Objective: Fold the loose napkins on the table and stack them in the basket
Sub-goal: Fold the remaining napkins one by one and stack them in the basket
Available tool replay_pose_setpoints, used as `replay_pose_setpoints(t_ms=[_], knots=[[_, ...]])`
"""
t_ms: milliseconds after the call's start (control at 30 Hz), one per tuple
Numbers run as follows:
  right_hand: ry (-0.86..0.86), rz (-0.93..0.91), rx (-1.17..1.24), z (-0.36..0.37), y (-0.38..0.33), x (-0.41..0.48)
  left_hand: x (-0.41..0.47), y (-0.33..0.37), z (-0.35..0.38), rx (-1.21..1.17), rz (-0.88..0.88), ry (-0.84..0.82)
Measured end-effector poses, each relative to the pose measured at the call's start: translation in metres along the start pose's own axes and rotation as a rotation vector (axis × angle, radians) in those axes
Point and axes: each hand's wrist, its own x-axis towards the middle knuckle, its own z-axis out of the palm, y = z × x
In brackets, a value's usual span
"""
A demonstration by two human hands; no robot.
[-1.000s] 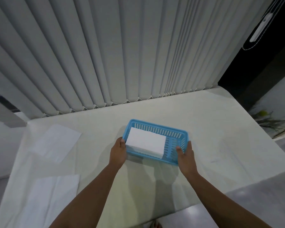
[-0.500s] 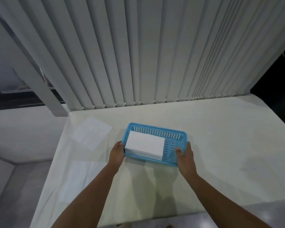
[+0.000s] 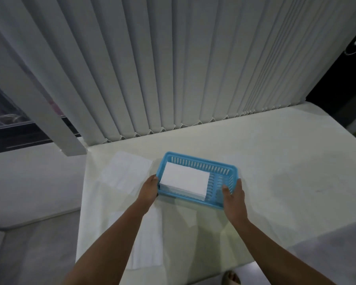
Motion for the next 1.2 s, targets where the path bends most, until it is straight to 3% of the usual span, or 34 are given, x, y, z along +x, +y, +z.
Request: replay_pose_setpoints(t_ms=[133, 300, 667, 1200], knots=[[0.032, 0.032, -0.005, 0.008, -0.002, -0.006, -0.004, -0.006, -0.005, 0.181, 0.122, 0.026], [0.062, 0.04, 0.016, 0.012, -0.002, -0.011, -0.008, -0.009, -0.002, 0.151, 0.163, 0.045], [0.088, 0.028, 0.027, 0.021, 0.034, 0.011, -0.004, -0.009, -0.006, 0.12, 0.124, -0.065], [0.078, 0.018, 0.018, 0.019, 0.027, 0.006, 0.007, 0.003, -0.006, 0.182, 0.022, 0.007]])
